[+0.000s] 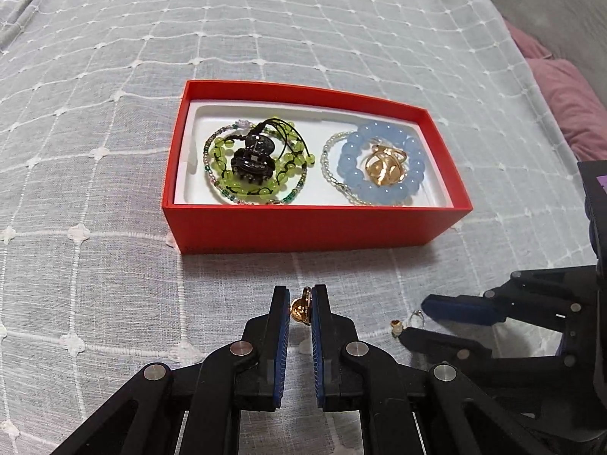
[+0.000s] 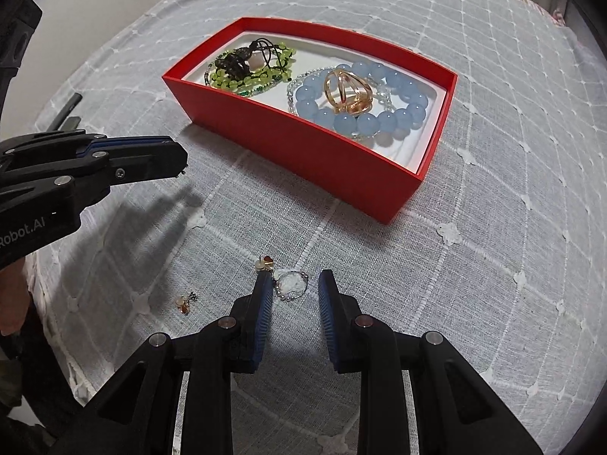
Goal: Organize jewelry
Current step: 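Grasp a gold stud earring with the left tool while the right tool grasps the crystal drop earring, then lift both earrings and carry them over the red box, then lower both earrings into the box and open both tools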
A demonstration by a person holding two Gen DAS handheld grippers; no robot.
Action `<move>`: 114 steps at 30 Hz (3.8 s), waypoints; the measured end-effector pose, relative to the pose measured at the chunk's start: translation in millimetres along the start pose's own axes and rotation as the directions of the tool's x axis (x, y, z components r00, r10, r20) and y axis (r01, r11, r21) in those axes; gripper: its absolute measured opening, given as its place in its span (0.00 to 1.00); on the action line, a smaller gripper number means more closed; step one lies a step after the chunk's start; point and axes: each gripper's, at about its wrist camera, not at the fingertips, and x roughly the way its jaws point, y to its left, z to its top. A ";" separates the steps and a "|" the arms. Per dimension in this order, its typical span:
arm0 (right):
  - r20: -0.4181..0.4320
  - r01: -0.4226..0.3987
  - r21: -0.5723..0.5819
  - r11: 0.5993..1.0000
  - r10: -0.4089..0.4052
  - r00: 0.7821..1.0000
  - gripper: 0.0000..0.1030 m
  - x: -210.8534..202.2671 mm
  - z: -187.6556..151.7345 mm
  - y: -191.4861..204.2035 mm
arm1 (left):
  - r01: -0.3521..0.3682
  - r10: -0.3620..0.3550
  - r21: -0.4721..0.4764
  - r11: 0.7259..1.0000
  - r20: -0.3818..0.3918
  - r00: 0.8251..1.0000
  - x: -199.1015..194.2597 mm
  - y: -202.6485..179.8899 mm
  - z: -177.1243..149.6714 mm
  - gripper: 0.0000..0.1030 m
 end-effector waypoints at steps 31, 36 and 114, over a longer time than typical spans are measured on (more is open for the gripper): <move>0.008 -0.038 0.023 0.999 0.038 0.999 0.17 -6.0 2.7 -7.9 | -0.006 0.006 -0.008 1.000 0.020 1.000 -5.2 3.8 2.5 0.06; 0.027 -0.044 0.038 0.998 0.043 0.999 0.17 -15.1 2.5 -14.7 | -0.002 0.003 -0.013 1.000 0.026 1.000 -7.1 5.1 3.4 0.06; 0.330 -0.154 0.352 0.923 0.032 0.943 0.19 -67.9 38.2 -70.0 | 0.052 -0.045 -0.027 0.998 0.205 0.978 -4.2 10.1 54.4 0.17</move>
